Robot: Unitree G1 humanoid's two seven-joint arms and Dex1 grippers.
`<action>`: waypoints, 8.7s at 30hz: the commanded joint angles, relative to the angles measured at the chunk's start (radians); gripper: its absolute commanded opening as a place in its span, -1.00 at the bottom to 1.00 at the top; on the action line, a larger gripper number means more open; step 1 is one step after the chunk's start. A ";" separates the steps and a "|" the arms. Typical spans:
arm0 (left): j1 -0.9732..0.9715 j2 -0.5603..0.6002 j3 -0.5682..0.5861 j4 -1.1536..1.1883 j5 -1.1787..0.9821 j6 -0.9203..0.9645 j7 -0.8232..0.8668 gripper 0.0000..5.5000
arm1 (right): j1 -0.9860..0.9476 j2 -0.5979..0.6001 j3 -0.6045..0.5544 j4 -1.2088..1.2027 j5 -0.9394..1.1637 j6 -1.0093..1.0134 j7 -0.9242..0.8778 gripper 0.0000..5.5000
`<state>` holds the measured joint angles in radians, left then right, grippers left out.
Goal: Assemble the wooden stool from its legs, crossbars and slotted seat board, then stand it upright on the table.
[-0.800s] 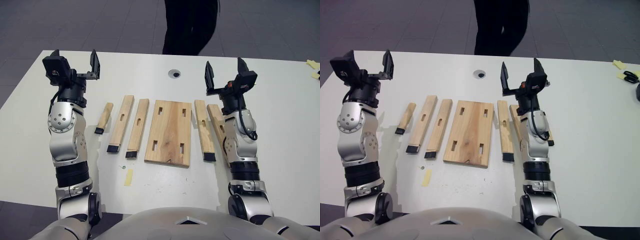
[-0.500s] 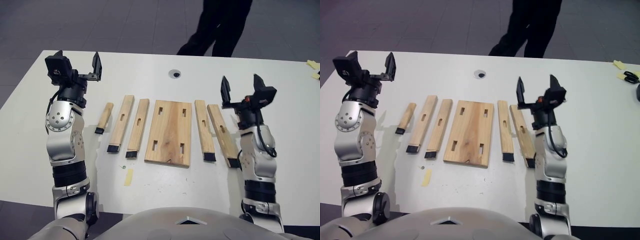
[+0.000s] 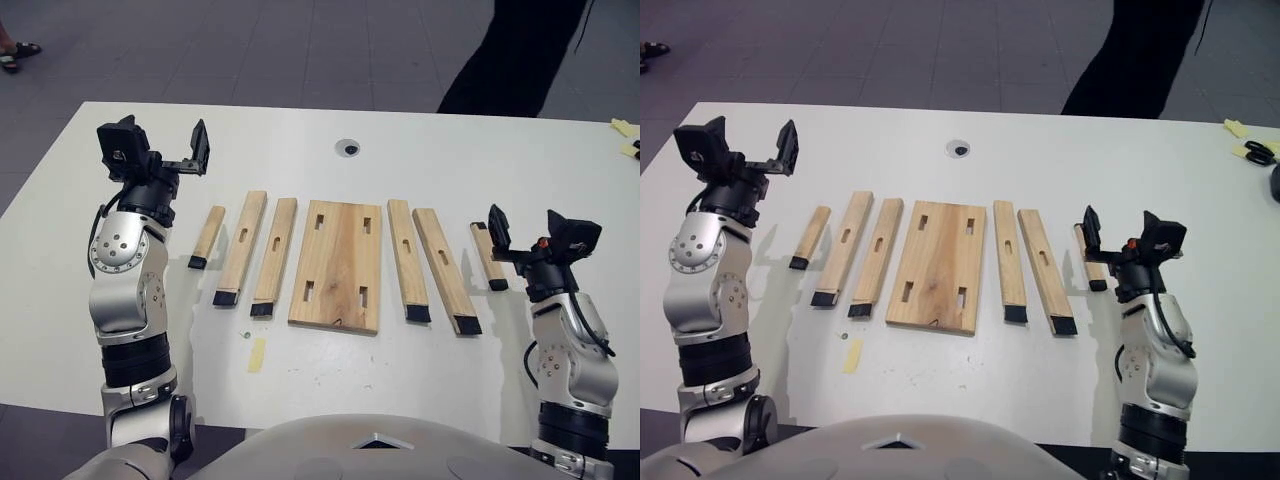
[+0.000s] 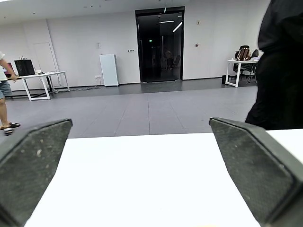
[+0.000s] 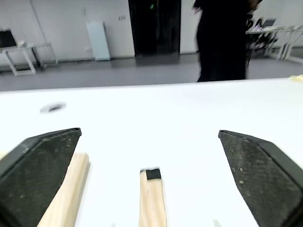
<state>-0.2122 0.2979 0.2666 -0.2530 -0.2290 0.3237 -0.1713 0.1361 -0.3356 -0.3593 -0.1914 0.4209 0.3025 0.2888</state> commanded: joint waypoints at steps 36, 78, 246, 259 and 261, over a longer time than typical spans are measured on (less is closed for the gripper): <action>0.070 -0.014 -0.011 -0.080 0.002 0.033 0.049 0.96 | -0.106 -0.156 0.222 0.099 -0.183 0.377 0.026 -0.53; -0.066 -0.058 0.006 -0.161 -1.042 0.523 0.070 0.96 | -0.241 0.077 0.454 -0.026 -0.295 -0.346 0.115 -0.53; 0.182 -0.187 -0.128 -0.228 -0.260 0.246 0.179 -0.85 | -0.120 0.149 0.415 -0.073 -0.374 -0.262 -0.038 0.96; 0.206 -0.229 -0.106 -0.237 -0.303 0.294 0.187 -0.85 | -0.116 0.149 0.416 -0.072 -0.379 -0.261 -0.036 0.96; 0.210 -0.233 -0.106 -0.229 -0.300 0.290 0.184 -0.85 | -0.116 0.149 0.415 -0.071 -0.379 -0.261 -0.035 0.96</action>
<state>-0.0111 0.0696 0.1566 -0.4879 -0.5198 0.6037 0.0094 0.0172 -0.1842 0.0524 -0.2646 0.0454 0.0318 0.2531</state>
